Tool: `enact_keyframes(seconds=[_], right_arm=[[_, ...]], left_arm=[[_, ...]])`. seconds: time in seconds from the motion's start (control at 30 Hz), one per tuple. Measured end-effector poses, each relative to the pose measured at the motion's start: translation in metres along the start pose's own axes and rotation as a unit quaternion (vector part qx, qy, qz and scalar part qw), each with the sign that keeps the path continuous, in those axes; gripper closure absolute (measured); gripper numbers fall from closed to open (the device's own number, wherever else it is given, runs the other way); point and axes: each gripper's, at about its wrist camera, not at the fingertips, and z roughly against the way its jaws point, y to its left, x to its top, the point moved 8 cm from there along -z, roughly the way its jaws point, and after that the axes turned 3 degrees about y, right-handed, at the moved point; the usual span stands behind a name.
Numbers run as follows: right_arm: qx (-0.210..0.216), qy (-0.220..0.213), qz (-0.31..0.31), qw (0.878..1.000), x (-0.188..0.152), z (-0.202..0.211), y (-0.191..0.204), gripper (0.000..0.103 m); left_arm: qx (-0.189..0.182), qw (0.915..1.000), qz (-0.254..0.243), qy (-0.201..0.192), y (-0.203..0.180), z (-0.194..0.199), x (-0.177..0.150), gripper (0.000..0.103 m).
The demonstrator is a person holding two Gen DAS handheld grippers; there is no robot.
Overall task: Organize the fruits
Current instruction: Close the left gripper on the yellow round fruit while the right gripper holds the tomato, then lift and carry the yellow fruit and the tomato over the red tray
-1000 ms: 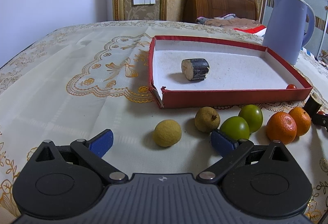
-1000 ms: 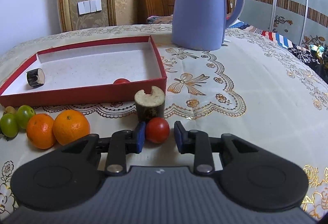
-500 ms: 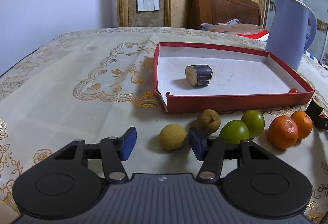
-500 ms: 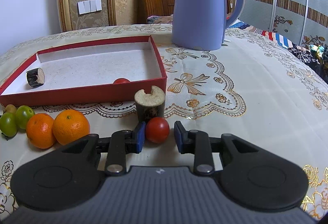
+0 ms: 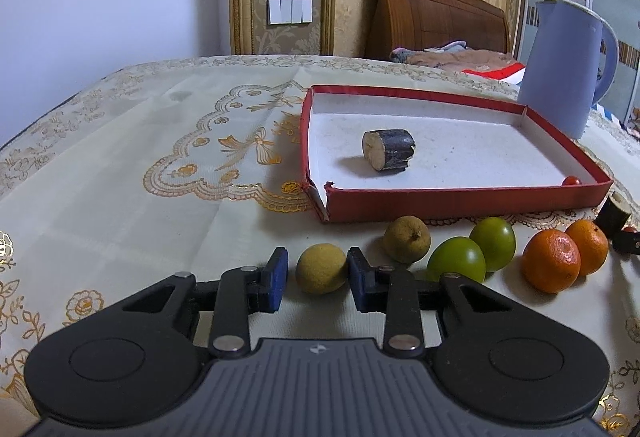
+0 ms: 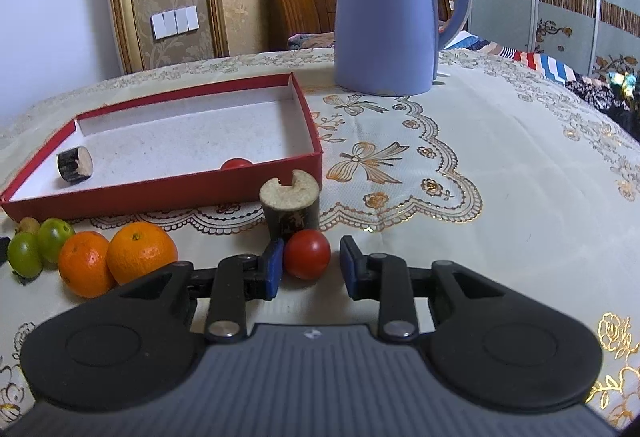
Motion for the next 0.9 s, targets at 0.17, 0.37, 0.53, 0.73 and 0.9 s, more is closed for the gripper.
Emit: enact_keyframes(seconds=[0.17, 0.37, 0.53, 0.73, 0.9], right_arm=[[0.001, -0.001, -0.003, 1.0, 0.0, 0.0007, -0.0014, 0.076], [0.002, -0.003, -0.012, 1.0, 0.0003, 0.0009, -0.0035, 0.079], [-0.002, -0.004, -0.008, 1.0, -0.0001, 0.002, -0.0032, 0.079], [0.0, -0.01, -0.013, 1.0, 0.0006, 0.005, -0.005, 0.079], [0.007, -0.01, -0.019, 1.0, -0.0014, 0.0081, -0.0068, 0.079]], left_arm=[[-0.003, 1.0, 0.003, 0.0, -0.0013, 0.0002, 0.0, 0.071], [-0.009, 0.9999, 0.011, -0.002, 0.0001, 0.0009, 0.0, 0.071], [-0.008, 0.9999, 0.011, -0.002, 0.0005, 0.0011, -0.0001, 0.071], [-0.017, 0.9997, 0.019, -0.004, 0.0023, 0.0015, 0.0004, 0.076], [-0.023, 0.9994, 0.026, -0.006, 0.0069, 0.0019, 0.0001, 0.076]])
